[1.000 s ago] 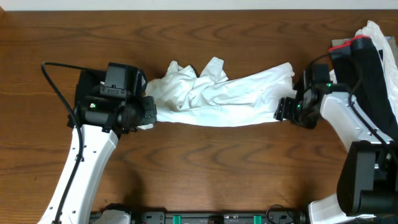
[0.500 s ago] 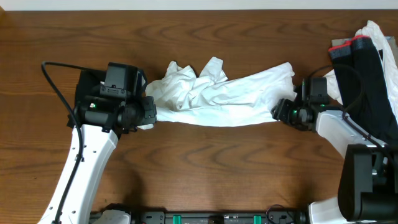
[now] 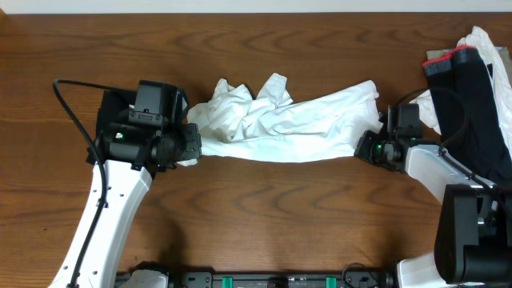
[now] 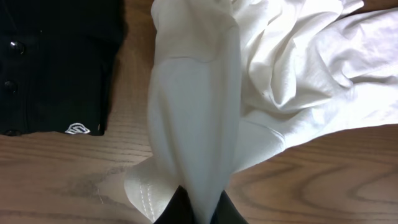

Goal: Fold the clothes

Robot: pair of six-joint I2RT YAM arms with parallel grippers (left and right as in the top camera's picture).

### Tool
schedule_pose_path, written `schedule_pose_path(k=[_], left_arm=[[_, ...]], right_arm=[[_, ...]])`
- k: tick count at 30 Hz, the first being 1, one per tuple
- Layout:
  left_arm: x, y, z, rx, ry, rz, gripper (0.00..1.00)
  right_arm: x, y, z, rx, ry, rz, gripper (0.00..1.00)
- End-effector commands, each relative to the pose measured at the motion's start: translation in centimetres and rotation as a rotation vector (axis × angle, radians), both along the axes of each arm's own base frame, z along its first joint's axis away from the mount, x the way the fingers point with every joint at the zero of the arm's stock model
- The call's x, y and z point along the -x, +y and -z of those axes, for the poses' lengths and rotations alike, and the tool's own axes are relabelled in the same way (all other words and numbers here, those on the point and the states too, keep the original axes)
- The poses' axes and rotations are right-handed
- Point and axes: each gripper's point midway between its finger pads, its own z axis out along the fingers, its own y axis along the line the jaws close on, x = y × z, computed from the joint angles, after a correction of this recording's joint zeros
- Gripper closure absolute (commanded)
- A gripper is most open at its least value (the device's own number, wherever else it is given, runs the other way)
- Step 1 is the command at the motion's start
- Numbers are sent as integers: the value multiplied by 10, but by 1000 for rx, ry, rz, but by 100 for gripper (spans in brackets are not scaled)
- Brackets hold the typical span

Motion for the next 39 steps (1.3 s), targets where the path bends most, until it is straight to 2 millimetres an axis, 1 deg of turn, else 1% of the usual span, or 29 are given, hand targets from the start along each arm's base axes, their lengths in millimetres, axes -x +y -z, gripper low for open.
schedule_pose_path(k=[1, 2, 4, 6, 8, 11, 13, 16, 18, 20, 23, 27, 31, 34, 36, 39], left_arm=[[-2, 3, -2, -19, -14, 16, 94], [-2, 3, -3, -20, -16, 18, 94], [-3, 3, -8, -24, -27, 32, 94], [-1, 3, -18, -23, -38, 34, 94], [1, 3, -34, -20, -58, 34, 94], [6, 5, -67, -11, -116, 33, 94], [9, 6, -94, -9, -182, 31, 94], [17, 10, -137, 0, -303, 26, 94], [24, 12, -165, 7, -383, 20, 94], [33, 14, -189, 19, -450, 18, 94], [49, 17, -222, 35, -543, 15, 94], [68, 20, -253, 50, -629, 13, 94], [82, 23, -272, 57, -672, 12, 94], [90, 22, -287, 73, -709, 19, 94], [95, 18, -295, 99, -731, 39, 94], [107, 4, -315, 176, -781, 106, 94]], right_arm=[[-1, -2, -7, 20, -13, -54, 99], [-3, -2, -14, 23, -25, -61, 99], [-10, -2, -39, 33, -71, -78, 99], [-16, -2, -68, 44, -129, -92, 99], [-20, -4, -106, 63, -207, -100, 99], [-20, -12, -164, 114, -319, -72, 99], [-15, -22, -201, 164, -392, -39, 99], [-2, -33, -245, 225, -478, 6, 99], [8, -39, -271, 258, -531, 35, 99], [16, -44, -294, 280, -584, 59, 99], [26, -45, -322, 288, -654, 75, 99], [36, -45, -347, 288, -706, 82, 99], [43, -45, -370, 296, -746, 78, 99], [50, -45, -394, 301, -785, 78, 99], [54, -44, -403, 301, -799, 80, 99], [61, -44, -418, 302, -821, 83, 99]])
